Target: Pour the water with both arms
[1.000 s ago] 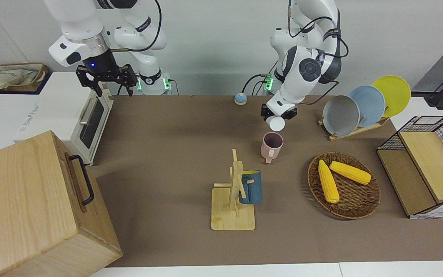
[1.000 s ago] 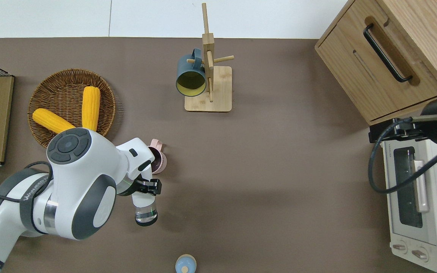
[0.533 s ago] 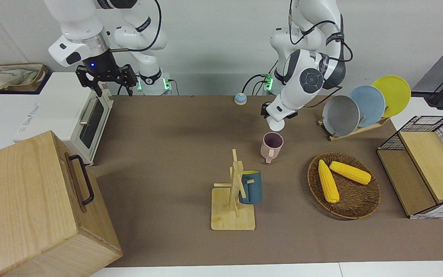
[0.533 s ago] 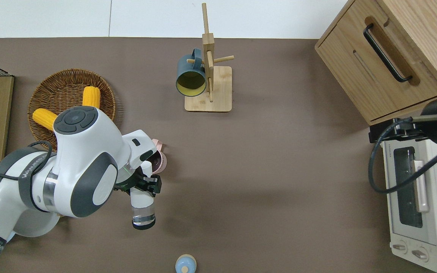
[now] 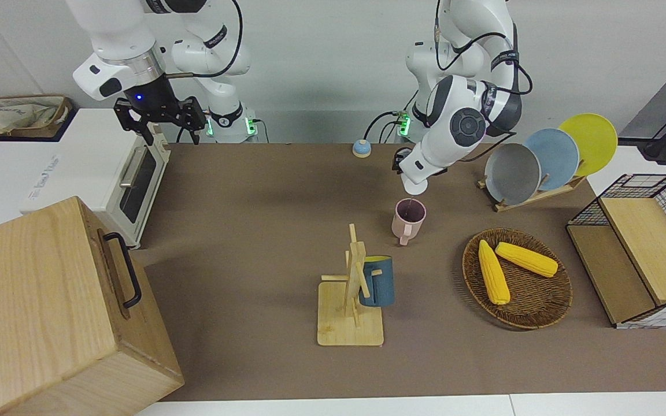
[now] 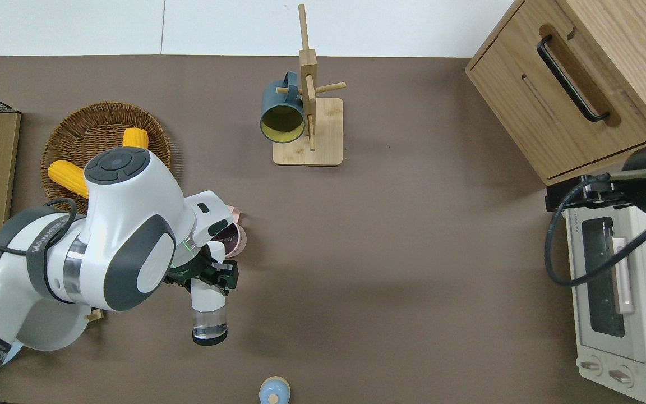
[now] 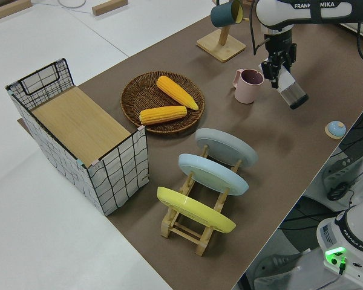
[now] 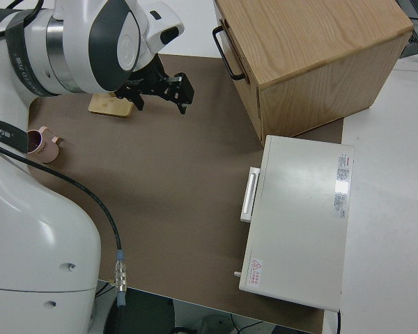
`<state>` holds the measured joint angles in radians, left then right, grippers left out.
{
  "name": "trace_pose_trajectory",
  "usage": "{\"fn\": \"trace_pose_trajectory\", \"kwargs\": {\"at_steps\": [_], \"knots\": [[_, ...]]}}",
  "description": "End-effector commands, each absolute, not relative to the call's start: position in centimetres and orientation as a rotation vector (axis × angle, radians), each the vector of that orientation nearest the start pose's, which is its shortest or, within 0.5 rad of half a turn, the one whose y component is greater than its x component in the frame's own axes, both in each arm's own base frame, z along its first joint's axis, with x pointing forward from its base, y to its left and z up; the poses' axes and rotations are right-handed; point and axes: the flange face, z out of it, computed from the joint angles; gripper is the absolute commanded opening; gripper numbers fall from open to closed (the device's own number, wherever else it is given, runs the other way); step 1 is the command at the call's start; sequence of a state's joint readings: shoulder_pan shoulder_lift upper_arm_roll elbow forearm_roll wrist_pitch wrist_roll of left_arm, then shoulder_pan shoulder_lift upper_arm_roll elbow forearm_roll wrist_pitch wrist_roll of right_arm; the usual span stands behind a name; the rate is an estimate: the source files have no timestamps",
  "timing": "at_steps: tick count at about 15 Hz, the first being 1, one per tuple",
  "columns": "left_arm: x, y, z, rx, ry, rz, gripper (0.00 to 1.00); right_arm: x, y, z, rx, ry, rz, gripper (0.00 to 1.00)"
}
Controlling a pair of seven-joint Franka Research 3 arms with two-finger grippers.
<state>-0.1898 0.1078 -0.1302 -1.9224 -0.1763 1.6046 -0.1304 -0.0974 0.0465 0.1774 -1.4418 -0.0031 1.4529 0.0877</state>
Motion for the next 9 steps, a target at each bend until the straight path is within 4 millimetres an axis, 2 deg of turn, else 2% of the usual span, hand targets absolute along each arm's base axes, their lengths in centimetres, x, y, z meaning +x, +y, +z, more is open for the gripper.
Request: {"fn": "trace_pose_trajectory", "kwargs": {"at_steps": [1, 9], "knots": [[50.89, -18.22, 42.41, -3.113, 0.221, 0.766, 0.0, 54.96, 4.01, 64.87, -3.114, -0.011, 0.064, 0.99], [51.13, -17.87, 42.4, -3.114, 0.212, 0.77, 0.0, 54.96, 4.01, 64.87, -3.114, -0.011, 0.064, 0.99]]}}
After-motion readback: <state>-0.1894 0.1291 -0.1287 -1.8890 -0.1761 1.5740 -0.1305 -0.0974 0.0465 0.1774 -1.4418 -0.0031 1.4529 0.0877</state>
